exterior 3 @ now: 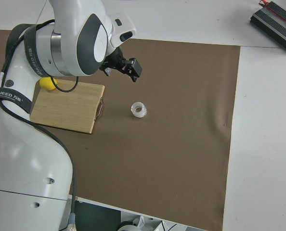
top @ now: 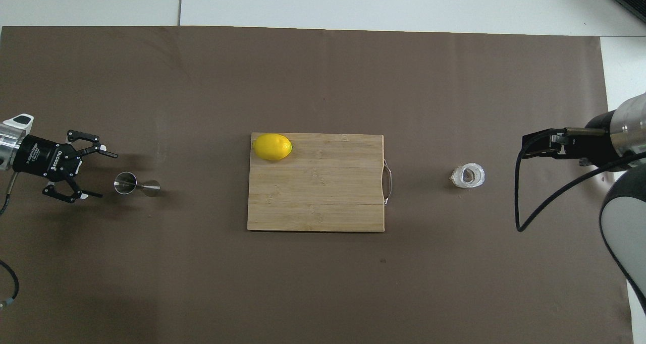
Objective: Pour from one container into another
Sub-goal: 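Close the left gripper around the metal cup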
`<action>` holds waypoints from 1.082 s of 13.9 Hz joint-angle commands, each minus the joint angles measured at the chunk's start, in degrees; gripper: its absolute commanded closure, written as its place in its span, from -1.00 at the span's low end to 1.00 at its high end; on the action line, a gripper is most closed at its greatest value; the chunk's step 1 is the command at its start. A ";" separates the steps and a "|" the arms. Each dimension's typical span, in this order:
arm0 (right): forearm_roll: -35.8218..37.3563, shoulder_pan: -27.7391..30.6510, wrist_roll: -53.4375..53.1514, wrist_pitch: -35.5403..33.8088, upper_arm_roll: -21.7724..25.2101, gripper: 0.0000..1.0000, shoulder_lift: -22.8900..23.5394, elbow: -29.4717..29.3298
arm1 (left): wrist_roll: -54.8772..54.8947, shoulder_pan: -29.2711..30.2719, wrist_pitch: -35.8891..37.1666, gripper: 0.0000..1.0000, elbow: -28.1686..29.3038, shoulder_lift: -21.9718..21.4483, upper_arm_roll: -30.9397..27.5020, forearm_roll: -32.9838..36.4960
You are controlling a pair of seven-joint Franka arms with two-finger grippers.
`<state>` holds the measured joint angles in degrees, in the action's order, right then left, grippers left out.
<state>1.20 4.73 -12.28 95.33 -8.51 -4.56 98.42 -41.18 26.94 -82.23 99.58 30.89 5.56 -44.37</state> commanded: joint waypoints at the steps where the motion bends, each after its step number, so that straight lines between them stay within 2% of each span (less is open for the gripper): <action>1: -0.49 0.72 0.68 -0.68 -0.20 -1.00 -0.80 0.46 | 1.37 0.13 1.28 -1.00 1.76 -0.66 -0.02 -1.60; 15: -0.49 0.72 0.77 -0.68 -0.28 -1.00 -0.80 0.46 | 4.88 -0.05 2.86 -1.00 7.74 -4.09 0.33 -4.15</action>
<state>1.20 4.73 -12.28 95.33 -8.51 -4.56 98.42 -37.14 26.73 -79.94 104.55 29.05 6.44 -47.27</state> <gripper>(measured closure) 0.000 0.000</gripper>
